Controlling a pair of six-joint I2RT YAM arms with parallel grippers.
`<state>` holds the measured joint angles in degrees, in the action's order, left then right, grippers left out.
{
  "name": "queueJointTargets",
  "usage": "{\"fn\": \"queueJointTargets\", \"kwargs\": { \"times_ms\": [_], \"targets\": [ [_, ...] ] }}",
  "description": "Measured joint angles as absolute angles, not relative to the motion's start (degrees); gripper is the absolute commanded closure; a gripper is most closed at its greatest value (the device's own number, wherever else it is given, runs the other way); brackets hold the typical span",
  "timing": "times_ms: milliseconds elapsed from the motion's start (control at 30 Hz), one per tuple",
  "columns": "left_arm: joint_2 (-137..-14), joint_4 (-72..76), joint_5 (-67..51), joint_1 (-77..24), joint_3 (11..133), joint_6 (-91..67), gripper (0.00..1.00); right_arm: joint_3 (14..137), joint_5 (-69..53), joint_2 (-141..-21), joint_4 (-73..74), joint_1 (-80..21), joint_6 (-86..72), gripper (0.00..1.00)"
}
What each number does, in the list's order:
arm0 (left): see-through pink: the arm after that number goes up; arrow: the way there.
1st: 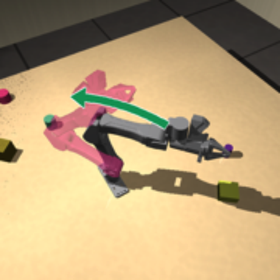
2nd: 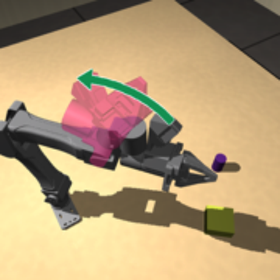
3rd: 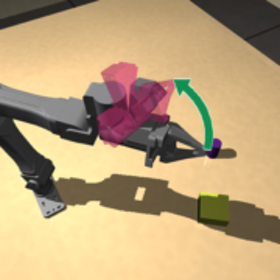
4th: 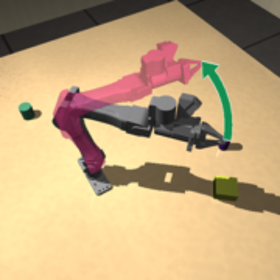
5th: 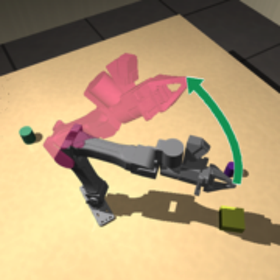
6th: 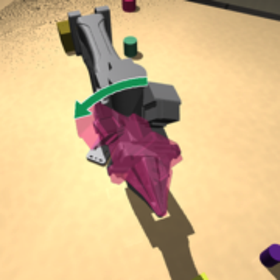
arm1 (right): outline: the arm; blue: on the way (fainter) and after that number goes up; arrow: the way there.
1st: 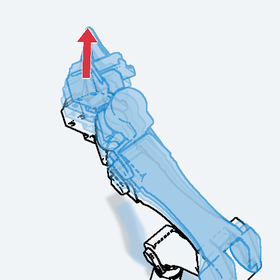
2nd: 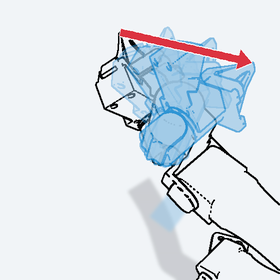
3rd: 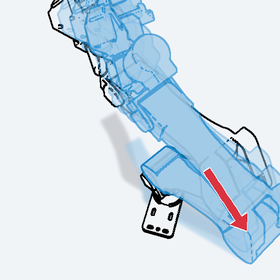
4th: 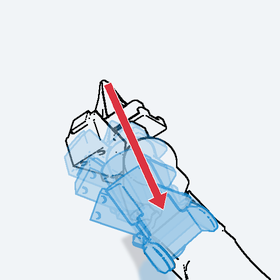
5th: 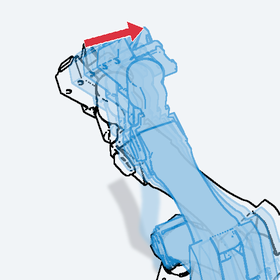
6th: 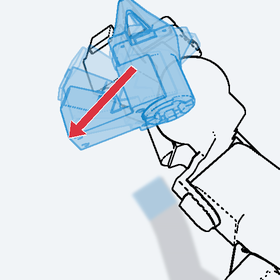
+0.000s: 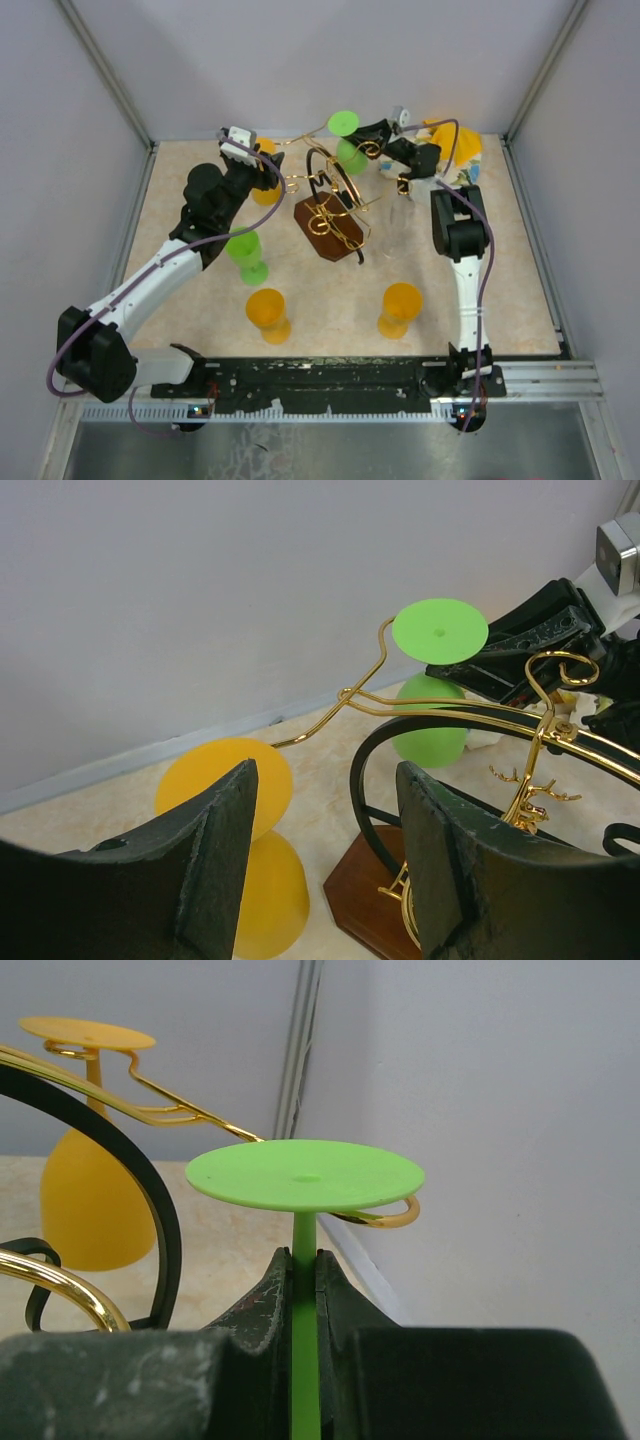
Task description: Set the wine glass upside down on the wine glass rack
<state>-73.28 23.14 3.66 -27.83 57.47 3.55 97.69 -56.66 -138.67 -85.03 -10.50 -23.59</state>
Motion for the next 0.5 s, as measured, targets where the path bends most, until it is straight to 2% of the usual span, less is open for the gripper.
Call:
{"fn": "queueJointTargets", "kwargs": {
  "times_ms": [500],
  "targets": [
    [-73.3, 23.1, 4.0, -27.6, 57.5, 3.7, 0.37, 98.9, -56.4, -140.4, -89.4, -10.0, -31.2, 1.00]
  ]
}}
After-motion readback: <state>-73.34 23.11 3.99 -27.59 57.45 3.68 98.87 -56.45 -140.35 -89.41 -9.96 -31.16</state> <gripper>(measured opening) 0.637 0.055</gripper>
